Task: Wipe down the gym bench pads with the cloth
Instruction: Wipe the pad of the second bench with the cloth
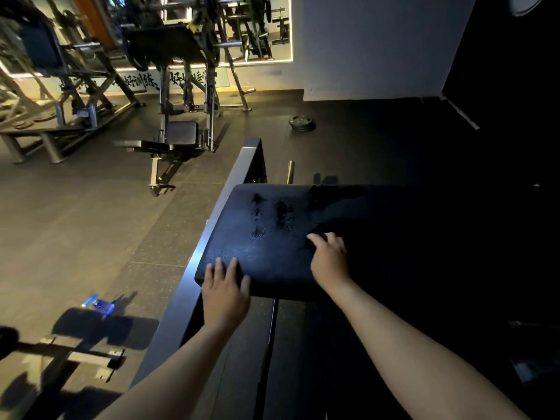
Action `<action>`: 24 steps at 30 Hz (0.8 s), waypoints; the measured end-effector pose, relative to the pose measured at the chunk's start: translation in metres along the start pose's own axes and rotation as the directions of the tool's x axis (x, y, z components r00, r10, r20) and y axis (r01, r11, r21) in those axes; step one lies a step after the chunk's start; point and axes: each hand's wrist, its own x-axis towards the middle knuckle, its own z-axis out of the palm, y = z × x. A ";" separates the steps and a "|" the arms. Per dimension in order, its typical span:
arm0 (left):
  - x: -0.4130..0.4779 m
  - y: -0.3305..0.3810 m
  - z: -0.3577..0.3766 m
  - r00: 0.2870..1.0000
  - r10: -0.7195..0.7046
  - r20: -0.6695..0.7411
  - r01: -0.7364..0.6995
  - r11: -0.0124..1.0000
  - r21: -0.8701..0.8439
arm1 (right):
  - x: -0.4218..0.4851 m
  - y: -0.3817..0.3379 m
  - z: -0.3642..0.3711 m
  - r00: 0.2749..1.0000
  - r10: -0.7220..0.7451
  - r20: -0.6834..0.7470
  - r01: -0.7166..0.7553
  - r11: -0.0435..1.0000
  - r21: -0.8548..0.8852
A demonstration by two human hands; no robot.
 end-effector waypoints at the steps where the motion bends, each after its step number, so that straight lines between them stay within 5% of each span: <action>1: 0.009 -0.004 -0.002 0.998 -0.067 -0.018 0.067 0.998 -0.014 | 0.003 -0.014 0.009 0.997 -0.069 0.041 0.068 0.997 0.026; 6: 0.041 -0.012 -0.004 0.958 -0.285 -0.031 0.285 0.958 -0.027 | 0.007 -0.082 0.059 0.806 -0.494 0.325 0.462 0.869 0.176; 10: 0.048 -0.004 -0.010 0.934 -0.355 -0.036 0.354 0.934 -0.042 | 0.046 -0.088 0.079 0.655 -0.670 0.349 0.642 0.737 0.211; 13: 0.043 0.006 -0.015 0.924 -0.379 -0.043 0.377 0.925 -0.044 | 0.106 -0.076 0.090 0.664 -0.655 0.360 0.641 0.747 0.177; 19: 0.051 0.013 -0.021 0.883 -0.467 -0.054 0.458 0.880 -0.125 | 0.193 -0.065 0.106 0.879 -0.355 0.318 0.355 0.933 0.058; 21: 0.058 0.014 -0.022 0.867 -0.497 -0.028 0.486 0.858 -0.166 | 0.181 -0.075 0.109 0.854 -0.409 0.322 0.419 0.907 0.041; 24: 0.065 0.013 -0.020 0.848 -0.530 -0.003 0.515 0.827 -0.226 | 0.142 -0.107 0.117 0.650 -0.608 0.456 0.569 0.787 0.237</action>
